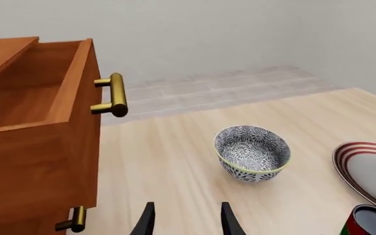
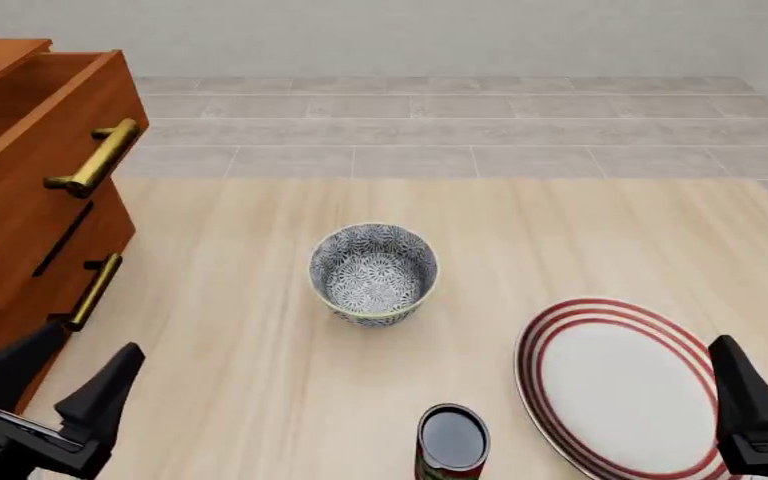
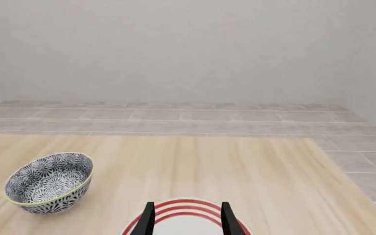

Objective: Put the bowl on top of the cabinet.

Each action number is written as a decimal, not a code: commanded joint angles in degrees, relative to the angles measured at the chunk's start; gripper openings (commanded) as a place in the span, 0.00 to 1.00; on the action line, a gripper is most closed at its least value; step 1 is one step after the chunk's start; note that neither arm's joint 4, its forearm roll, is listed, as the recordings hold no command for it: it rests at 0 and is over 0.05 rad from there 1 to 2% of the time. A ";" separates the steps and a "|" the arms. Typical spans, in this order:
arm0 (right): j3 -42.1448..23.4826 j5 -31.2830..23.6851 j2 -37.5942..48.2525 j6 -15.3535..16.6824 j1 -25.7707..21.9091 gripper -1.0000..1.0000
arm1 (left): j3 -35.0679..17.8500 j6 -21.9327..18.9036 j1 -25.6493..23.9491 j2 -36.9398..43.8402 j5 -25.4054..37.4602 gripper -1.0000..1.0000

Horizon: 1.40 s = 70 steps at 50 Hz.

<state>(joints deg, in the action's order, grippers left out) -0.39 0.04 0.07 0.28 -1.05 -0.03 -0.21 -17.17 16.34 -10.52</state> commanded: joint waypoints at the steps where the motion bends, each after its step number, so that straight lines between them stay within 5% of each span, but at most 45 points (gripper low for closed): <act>1: 0.01 0.04 0.01 -0.03 0.20 1.00 | 0.01 0.33 -2.04 8.15 -7.35 1.00; 50: -0.22 -0.22 -0.02 -0.71 0.09 1.00 | -8.17 -0.44 -14.11 33.82 -24.78 1.00; 70: 0.02 -0.11 0.02 -1.19 0.74 1.00 | -16.45 0.00 -15.84 38.61 -20.47 1.00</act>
<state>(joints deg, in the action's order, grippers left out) -0.46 -0.09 0.09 -0.75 -0.49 -12.84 -0.36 -32.30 52.42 -32.65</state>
